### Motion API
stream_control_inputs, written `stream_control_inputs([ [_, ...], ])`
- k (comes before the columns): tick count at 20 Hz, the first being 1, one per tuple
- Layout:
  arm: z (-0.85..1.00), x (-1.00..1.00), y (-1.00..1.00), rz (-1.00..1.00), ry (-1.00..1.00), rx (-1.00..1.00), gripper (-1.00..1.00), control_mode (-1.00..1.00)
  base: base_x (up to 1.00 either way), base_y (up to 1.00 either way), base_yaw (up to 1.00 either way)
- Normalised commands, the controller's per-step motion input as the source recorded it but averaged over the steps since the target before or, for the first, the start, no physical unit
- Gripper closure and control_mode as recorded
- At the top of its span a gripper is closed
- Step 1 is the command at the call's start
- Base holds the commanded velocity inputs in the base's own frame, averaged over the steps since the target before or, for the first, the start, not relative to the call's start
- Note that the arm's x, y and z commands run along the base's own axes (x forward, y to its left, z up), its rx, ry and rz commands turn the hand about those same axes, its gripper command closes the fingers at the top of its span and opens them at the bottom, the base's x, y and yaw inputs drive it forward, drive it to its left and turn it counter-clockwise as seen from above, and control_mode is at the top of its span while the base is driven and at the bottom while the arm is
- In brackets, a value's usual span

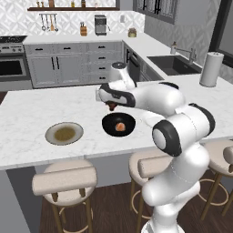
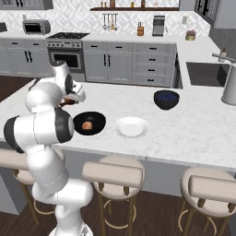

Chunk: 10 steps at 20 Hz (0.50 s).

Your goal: Pick the chicken drumstick and onion from their plates and place them in the bowl. Then put the bowl in the fridge.

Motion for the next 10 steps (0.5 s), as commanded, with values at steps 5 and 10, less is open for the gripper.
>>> stream_control_inputs([
  [5, -0.17, 0.04, -0.35, 0.02, 0.00, 0.00, 1.00, -1.00, 0.00, 0.00, 0.00],
  [10, -0.28, 0.15, -0.42, 0.02, 0.00, 0.00, 1.00, -1.00, 0.00, 0.00, 0.00],
])
